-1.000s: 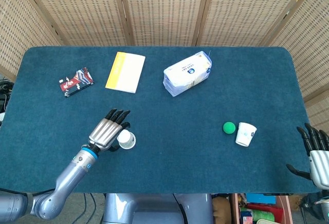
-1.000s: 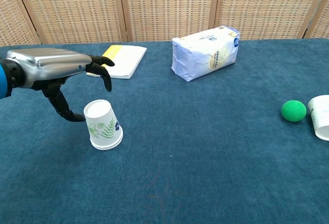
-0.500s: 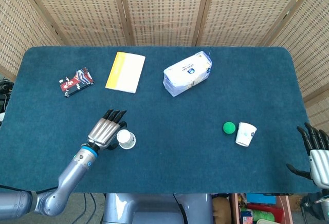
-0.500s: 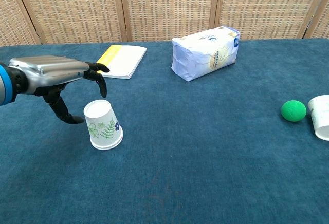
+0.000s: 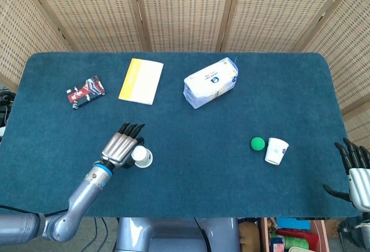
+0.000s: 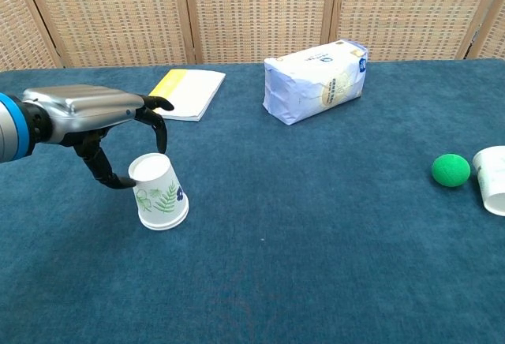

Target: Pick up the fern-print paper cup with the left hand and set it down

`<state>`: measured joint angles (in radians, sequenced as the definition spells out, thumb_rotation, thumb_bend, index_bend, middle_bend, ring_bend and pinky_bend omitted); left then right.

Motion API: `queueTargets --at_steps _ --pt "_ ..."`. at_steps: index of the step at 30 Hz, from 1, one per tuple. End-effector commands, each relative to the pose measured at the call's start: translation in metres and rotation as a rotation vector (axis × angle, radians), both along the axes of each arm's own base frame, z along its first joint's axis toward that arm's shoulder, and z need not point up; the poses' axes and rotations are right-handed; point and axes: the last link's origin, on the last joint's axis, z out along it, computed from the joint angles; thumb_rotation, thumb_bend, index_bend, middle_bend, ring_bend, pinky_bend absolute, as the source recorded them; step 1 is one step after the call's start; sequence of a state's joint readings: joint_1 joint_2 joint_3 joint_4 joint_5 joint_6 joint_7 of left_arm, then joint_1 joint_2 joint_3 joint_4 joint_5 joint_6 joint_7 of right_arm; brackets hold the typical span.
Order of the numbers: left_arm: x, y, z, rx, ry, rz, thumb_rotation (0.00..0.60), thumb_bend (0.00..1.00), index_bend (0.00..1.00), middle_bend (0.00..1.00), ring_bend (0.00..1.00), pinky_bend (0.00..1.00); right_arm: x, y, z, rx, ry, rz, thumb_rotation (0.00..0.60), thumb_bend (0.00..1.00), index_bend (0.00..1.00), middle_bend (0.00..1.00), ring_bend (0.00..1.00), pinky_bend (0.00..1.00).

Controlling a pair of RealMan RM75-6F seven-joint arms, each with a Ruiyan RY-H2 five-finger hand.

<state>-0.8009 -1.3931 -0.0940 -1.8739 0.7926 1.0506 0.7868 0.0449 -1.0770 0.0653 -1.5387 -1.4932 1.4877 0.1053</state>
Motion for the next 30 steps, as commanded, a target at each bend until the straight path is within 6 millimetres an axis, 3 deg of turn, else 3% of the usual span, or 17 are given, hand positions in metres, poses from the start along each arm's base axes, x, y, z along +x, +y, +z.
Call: queueTargets --at_steps 1,17,30 --pt "0.001 0.0 0.0 -0.001 0.001 0.0 0.6 0.29 0.36 0.0 0.0 0.0 0.0 0.0 0.0 0.001 -0.001 -0.001 0.6 0.0 0.0 0.0 0.0 0.0" --pt "0.005 0.001 0.006 0.012 -0.008 0.007 0.6 0.29 0.39 0.0 0.0 0.0 -0.001 -0.001 -0.001 0.004 0.001 -0.009 0.6 0.0 0.0 0.0 0.0 0.0" --pt "0.023 -0.002 0.043 0.05 -0.098 -0.006 0.6 0.29 0.39 0.0 0.0 0.0 -0.001 0.0 -0.001 0.007 0.003 -0.013 0.6 0.0 0.0 0.0 0.0 0.0"
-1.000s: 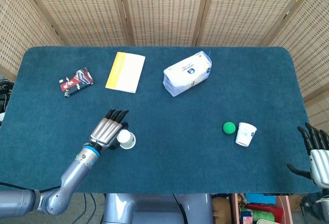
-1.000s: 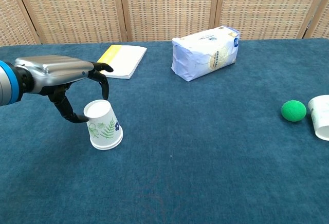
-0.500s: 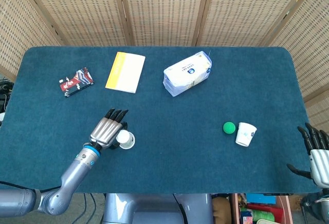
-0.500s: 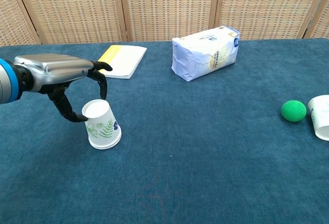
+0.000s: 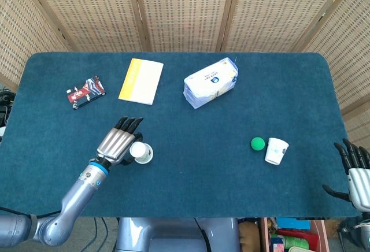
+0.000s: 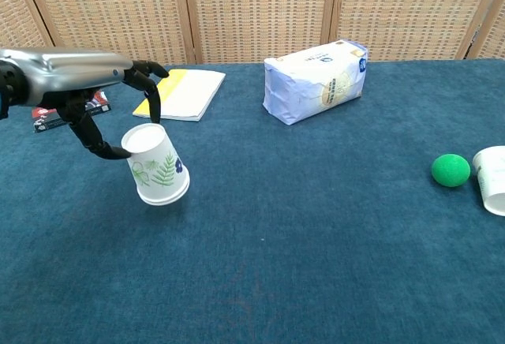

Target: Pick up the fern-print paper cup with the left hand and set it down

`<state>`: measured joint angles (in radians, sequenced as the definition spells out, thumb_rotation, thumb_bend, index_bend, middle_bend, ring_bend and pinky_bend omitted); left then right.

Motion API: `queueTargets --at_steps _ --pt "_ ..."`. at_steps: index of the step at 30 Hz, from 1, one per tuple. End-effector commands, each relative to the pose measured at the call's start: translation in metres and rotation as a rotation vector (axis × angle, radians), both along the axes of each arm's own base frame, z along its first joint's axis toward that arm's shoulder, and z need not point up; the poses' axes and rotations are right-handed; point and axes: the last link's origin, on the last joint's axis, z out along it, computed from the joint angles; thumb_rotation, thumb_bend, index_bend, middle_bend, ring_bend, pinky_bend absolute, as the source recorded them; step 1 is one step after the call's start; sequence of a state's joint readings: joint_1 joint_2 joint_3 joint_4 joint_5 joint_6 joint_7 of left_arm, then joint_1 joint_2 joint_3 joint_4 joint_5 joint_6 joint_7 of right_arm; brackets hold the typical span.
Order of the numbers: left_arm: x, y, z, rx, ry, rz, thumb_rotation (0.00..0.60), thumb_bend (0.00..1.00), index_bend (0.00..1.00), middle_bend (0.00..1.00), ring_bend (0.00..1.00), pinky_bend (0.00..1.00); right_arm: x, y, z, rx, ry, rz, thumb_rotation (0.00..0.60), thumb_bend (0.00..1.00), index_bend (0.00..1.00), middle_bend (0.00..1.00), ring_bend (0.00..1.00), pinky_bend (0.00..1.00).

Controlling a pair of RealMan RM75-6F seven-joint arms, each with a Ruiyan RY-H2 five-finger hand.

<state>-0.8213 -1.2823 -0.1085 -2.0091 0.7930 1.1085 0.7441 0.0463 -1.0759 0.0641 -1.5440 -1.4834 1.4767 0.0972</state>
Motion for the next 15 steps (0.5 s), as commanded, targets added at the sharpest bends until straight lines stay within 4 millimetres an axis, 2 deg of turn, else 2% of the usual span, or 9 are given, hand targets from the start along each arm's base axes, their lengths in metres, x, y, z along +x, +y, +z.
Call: queueTargets --at_steps 1,8,15 --pt "0.005 -0.001 0.011 0.011 -0.041 0.002 0.6 0.29 0.39 0.0 0.0 0.0 0.0 0.0 0.0 0.0 0.0 0.0 0.6 0.0 0.0 0.0 0.0 0.0" --pt "0.009 0.0 0.027 0.019 -0.09 0.015 0.6 0.29 0.39 0.0 0.0 0.0 0.0 0.0 0.0 0.0 0.002 -0.001 0.6 0.0 0.0 0.0 0.0 0.0" --pt "0.0 -0.008 0.017 -0.064 -0.033 0.025 0.6 0.29 0.39 0.0 0.0 0.0 0.001 0.0 -0.001 0.003 0.006 -0.001 0.6 0.0 0.0 0.0 0.0 0.0"
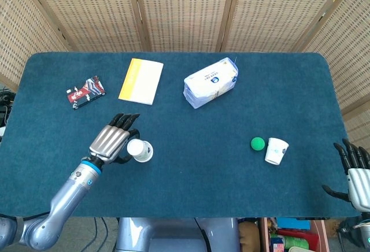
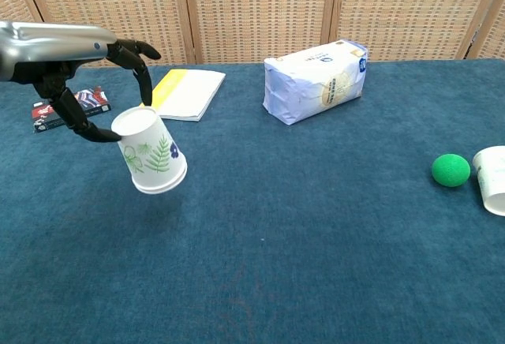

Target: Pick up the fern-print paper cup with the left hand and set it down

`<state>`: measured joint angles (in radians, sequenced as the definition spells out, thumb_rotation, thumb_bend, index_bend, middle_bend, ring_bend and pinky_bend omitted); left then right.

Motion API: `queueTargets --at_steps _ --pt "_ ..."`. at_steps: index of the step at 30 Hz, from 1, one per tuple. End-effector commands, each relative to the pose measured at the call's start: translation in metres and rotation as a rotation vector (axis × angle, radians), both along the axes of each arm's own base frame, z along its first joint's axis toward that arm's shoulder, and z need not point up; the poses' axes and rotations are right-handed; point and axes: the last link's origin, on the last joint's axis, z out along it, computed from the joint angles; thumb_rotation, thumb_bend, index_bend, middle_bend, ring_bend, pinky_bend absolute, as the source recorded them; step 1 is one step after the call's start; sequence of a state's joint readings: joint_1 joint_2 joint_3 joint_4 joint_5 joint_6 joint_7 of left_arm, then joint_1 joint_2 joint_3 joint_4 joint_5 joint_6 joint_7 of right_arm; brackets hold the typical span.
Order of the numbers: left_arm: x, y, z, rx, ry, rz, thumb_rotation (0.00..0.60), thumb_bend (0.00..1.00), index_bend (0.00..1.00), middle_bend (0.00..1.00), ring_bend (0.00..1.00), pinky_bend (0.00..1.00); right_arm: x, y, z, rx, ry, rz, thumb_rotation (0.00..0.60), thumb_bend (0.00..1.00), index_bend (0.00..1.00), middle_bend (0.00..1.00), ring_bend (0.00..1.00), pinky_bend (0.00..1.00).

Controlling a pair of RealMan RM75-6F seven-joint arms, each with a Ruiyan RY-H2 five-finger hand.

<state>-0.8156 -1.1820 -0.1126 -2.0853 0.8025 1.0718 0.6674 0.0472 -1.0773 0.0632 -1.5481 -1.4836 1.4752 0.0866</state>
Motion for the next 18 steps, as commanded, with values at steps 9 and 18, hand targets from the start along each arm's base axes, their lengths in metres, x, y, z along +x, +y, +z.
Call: queueTargets --at_steps 9,18 --pt "-0.01 -0.005 -0.004 -0.038 0.061 0.032 0.6 0.31 0.39 0.0 0.0 0.0 -0.001 0.0 0.0 0.002 0.002 -0.005 0.6 0.0 0.0 0.0 0.0 0.0" --pt "-0.013 0.005 0.008 0.046 0.069 0.051 0.6 0.32 0.39 0.0 0.0 0.0 0.0 0.0 -0.001 0.002 0.005 -0.003 0.6 0.0 0.0 0.0 0.0 0.0"
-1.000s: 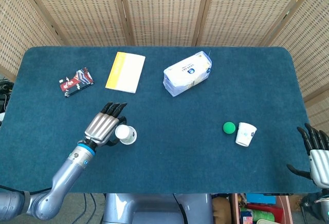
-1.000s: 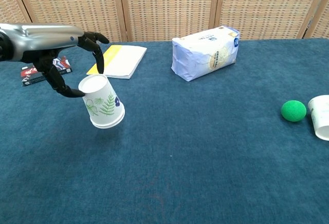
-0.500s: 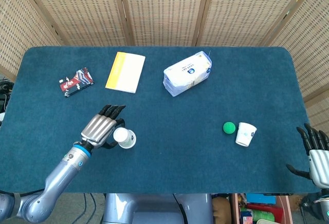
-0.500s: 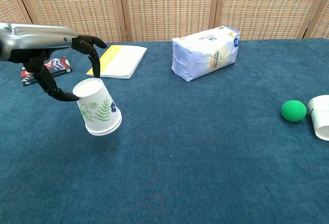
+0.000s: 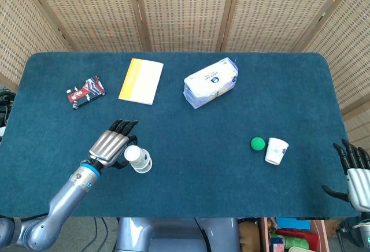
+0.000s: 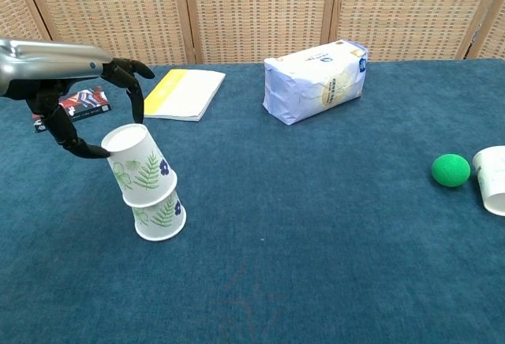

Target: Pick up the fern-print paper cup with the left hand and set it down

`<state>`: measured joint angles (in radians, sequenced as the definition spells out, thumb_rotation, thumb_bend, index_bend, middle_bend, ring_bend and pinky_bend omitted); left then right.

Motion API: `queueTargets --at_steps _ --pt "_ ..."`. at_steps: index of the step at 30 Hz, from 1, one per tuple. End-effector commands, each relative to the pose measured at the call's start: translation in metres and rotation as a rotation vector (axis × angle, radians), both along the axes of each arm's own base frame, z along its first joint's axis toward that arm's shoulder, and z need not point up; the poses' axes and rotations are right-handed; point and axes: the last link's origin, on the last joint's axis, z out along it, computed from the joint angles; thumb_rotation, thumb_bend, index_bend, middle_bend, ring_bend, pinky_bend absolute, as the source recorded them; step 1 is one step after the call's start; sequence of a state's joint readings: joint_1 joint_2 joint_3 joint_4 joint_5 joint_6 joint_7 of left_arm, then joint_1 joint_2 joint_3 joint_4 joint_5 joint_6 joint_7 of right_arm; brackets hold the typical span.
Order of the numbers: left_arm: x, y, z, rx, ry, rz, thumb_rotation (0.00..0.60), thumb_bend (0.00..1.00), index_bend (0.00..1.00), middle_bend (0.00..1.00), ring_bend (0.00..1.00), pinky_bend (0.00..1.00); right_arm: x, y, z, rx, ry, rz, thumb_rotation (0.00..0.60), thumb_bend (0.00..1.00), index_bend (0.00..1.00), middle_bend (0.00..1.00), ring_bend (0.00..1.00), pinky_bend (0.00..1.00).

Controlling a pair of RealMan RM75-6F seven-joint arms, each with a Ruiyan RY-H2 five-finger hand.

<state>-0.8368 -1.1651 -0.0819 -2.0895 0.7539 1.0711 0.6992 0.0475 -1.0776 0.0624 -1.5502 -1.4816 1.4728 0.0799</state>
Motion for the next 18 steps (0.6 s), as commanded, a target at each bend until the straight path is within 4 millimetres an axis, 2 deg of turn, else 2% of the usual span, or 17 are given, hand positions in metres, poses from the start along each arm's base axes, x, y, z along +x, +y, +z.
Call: queueTargets --at_steps 1,8,12,14,18 --pt "-0.005 0.006 0.009 0.058 0.007 0.034 0.6 0.32 0.39 0.0 0.0 0.0 0.0 0.0 0.0 -0.001 0.001 0.0 0.6 0.0 0.0 0.0 0.0 0.0" --pt "-0.012 0.01 0.028 0.07 -0.087 0.073 0.6 0.32 0.39 0.0 0.0 0.0 -0.001 0.0 -0.001 0.002 0.003 -0.003 0.6 0.0 0.0 0.0 0.0 0.0" --pt "-0.013 0.012 0.053 0.082 -0.165 0.092 0.6 0.32 0.39 0.0 0.0 0.0 0.0 0.0 -0.001 0.004 0.006 -0.005 0.6 0.0 0.0 0.0 0.0 0.0" --pt "-0.018 0.014 0.074 0.119 -0.218 0.116 0.6 0.32 0.39 0.0 0.0 0.0 0.0 0.0 -0.002 0.005 0.007 -0.003 0.6 0.0 0.0 0.0 0.0 0.0" --pt "-0.029 0.016 0.087 0.121 -0.223 0.128 0.6 0.32 0.39 0.0 0.0 0.0 0.001 0.0 -0.002 0.005 0.007 -0.003 0.6 0.0 0.0 0.0 0.0 0.0"
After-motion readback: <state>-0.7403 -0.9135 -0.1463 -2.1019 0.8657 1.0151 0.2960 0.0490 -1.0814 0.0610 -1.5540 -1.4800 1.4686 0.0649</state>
